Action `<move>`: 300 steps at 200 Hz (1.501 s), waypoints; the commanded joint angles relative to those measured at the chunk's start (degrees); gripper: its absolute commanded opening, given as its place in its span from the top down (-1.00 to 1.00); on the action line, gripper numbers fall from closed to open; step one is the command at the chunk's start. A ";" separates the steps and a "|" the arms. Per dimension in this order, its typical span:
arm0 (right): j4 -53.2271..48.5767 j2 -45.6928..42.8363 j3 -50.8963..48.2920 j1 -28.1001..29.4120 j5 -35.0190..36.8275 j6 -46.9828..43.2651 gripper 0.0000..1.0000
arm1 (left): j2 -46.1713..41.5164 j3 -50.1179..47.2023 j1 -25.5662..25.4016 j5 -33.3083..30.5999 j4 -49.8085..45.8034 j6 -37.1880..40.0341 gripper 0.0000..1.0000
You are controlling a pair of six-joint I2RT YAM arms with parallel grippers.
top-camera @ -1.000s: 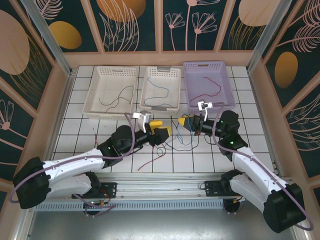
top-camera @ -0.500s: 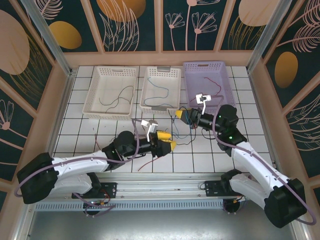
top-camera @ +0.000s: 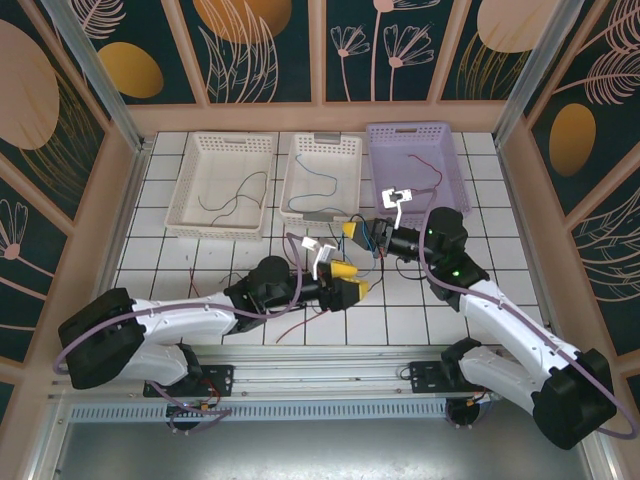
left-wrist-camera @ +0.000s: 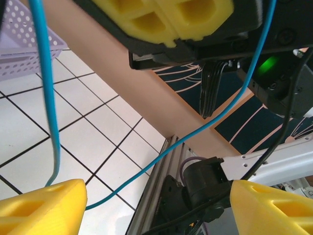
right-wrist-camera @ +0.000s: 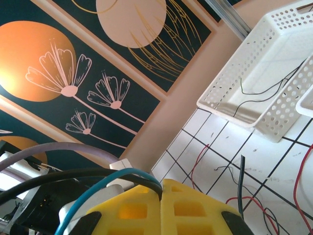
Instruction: Untangle the cables
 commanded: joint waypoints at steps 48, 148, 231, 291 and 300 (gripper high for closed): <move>0.06 -0.42 2.35 0.68 1.10 1.47 1.00 | 3.03 5.39 -3.39 -4.77 -10.11 6.85 -0.54; -2.71 -1.85 1.94 0.85 1.65 0.37 1.00 | -0.60 3.63 -3.53 -13.53 -12.71 9.02 -0.04; -11.56 -1.00 2.29 0.68 10.71 -3.64 1.00 | -6.16 -0.53 -3.47 -13.01 -11.05 8.56 1.00; -15.56 2.30 1.19 -1.24 14.60 -4.53 0.97 | -13.47 -3.93 -3.49 -15.40 -10.88 8.27 1.00; -15.95 2.50 1.14 -1.69 14.67 -4.73 0.92 | -14.29 -4.56 -3.54 -15.51 -10.18 7.97 1.00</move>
